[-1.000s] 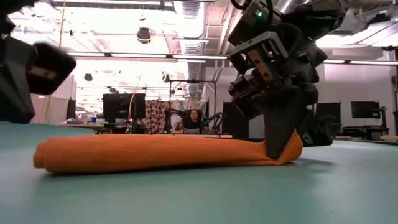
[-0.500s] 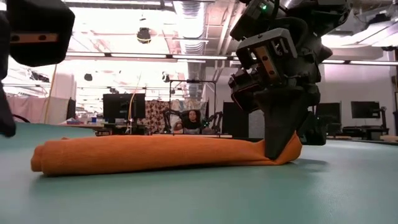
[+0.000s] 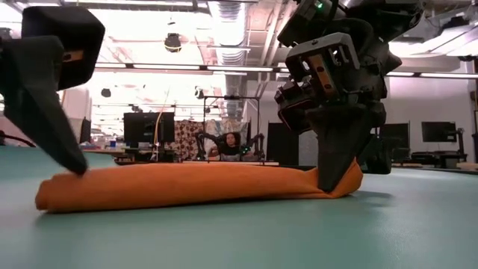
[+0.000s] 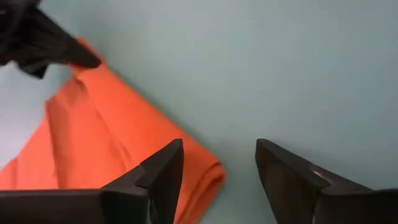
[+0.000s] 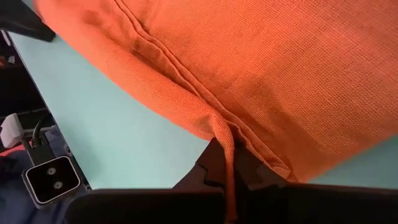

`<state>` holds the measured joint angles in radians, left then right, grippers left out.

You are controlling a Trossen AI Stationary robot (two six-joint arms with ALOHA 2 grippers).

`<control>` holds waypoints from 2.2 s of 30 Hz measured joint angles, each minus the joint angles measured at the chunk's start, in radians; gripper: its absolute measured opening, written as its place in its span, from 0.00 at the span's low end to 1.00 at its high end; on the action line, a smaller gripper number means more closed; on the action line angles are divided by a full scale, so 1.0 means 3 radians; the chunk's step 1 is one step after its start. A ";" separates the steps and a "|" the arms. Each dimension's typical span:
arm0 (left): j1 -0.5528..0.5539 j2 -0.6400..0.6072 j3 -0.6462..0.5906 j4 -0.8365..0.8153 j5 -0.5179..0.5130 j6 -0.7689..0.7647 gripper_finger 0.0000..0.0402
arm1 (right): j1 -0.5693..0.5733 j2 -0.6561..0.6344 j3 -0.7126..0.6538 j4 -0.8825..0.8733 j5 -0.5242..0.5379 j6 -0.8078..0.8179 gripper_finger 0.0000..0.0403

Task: Roll towel into tight, uniform cylinder
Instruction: Roll the orange towel

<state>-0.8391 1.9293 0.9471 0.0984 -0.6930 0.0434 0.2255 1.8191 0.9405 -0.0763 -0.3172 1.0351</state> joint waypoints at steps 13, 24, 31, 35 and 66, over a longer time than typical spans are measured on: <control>0.0123 0.0004 -0.0003 -0.0536 -0.0050 -0.0708 0.46 | 0.0034 0.0001 0.0003 0.0020 0.0080 0.0006 0.03; 0.0055 -0.0011 -0.0004 -0.0572 -0.0297 -0.0955 0.02 | 0.0042 0.0003 0.0001 0.0021 0.0104 0.0013 0.03; 0.0053 -0.0243 -0.0014 -0.0669 -0.0226 -0.1556 0.01 | 0.0059 0.0008 0.0001 0.0022 0.0121 0.0013 0.03; 0.0051 -0.0380 -0.0011 -0.0672 -0.0105 -0.1639 0.00 | 0.0060 0.0008 0.0001 0.0021 0.0120 0.0013 0.03; 0.0432 -0.0891 -0.1159 0.1211 0.0661 -0.3092 0.00 | 0.0200 0.0006 -0.0001 0.0026 -0.0039 0.0009 0.03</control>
<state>-0.7094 1.6619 0.5992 0.4617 -0.4947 -0.8842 0.2856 1.8210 0.9401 -0.0685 -0.3289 1.0378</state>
